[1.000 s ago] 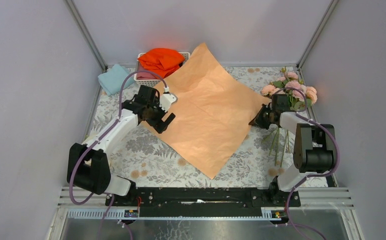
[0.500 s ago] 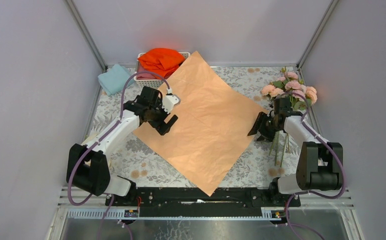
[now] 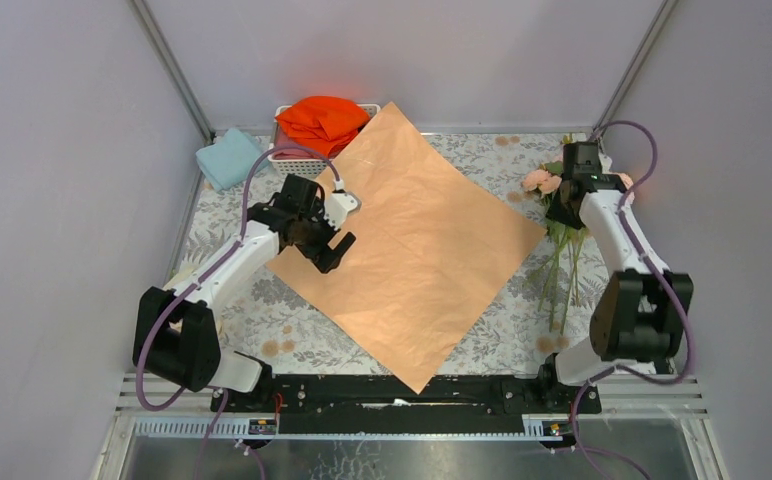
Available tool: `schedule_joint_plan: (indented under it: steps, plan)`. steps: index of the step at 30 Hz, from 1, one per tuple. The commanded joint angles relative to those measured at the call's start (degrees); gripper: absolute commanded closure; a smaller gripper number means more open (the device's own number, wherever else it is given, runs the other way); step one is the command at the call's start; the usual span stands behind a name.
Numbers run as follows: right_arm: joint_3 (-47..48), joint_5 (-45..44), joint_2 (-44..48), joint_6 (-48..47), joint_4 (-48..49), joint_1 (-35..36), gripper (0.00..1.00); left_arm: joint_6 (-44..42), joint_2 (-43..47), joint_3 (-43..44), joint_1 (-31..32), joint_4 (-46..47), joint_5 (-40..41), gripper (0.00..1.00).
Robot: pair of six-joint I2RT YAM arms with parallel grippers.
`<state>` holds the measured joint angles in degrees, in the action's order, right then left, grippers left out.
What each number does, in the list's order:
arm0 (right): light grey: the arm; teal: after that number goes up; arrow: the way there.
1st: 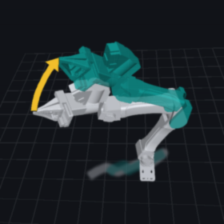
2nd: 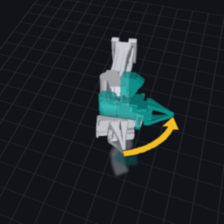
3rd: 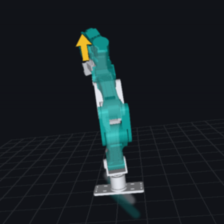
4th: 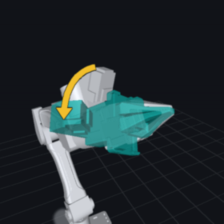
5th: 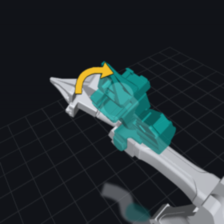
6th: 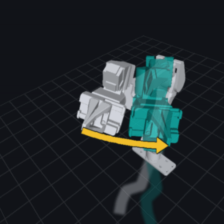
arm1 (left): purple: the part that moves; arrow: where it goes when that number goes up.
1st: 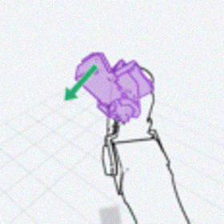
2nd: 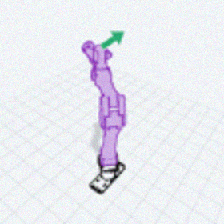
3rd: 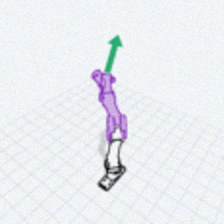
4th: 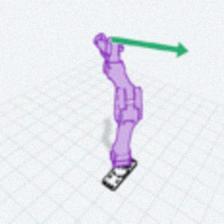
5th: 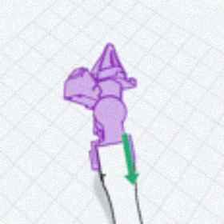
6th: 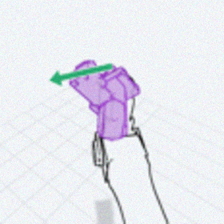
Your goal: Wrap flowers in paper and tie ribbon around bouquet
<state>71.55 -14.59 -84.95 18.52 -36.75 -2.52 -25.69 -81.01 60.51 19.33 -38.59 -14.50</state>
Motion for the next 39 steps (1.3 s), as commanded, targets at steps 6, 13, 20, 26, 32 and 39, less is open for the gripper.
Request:
schedule_joint_plan:
  steps: [6,13,20,26,32,39]
  plan:
    - [-2.3,-6.0,-15.5,-1.0,-0.2,-1.1,0.64,-0.5,-1.4,-0.8,-0.6,0.0,-0.8,0.01]
    - [-4.7,-12.3,-17.8,-2.1,2.0,-1.2,0.64,-0.2,-3.4,0.6,-0.6,-1.4,-3.6,0.01]
    - [-3.8,-9.7,-22.3,-3.4,4.0,-3.6,0.67,0.0,-5.8,1.9,-0.6,-2.4,-1.7,0.01]
    - [-6.5,-6.6,-22.0,-6.8,7.8,-3.8,0.75,-0.2,-7.7,2.2,-0.6,-2.5,-1.9,0.01]
    - [-3.6,-9.8,-18.5,-10.3,3.8,-3.4,1.00,-0.4,-7.1,1.8,-0.7,-2.6,-2.0,0.01]
    - [3.1,-13.2,-12.1,-12.1,-3.4,0.2,1.00,-0.6,-7.2,2.0,-0.7,-2.8,-2.1,0.01]
